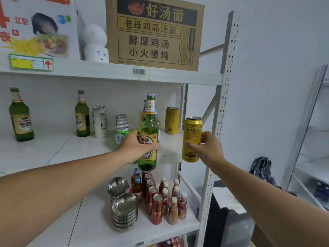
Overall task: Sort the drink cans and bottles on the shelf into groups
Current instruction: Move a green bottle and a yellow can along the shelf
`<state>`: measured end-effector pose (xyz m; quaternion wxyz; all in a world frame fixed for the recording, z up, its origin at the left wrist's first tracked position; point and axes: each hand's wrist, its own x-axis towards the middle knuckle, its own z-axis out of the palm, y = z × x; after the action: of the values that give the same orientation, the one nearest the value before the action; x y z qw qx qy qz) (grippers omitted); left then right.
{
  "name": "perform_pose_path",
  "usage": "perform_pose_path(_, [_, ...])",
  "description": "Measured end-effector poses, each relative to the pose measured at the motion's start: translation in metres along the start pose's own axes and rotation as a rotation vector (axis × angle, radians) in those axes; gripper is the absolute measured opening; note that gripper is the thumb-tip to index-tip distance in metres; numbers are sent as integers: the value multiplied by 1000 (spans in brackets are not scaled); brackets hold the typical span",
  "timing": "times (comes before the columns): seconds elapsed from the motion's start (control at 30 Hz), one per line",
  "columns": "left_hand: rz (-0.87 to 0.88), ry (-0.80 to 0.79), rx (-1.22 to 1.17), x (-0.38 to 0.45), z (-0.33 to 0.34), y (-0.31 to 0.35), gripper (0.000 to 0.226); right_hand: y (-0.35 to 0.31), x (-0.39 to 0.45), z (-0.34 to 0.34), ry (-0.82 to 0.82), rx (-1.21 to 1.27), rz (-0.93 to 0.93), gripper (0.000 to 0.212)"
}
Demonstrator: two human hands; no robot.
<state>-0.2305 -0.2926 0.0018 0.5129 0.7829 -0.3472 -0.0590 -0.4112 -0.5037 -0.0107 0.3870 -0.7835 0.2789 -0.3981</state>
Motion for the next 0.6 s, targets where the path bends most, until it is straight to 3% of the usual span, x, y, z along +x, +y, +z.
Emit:
perform_pose_path(0.2, [-18,65,-12,20,34,24,61,28,65,-13,-56,-2,-30,59])
perform_pose_path(0.6, [-57,87,-31,65,57,30,53,54,139,32,-143,63,10,58])
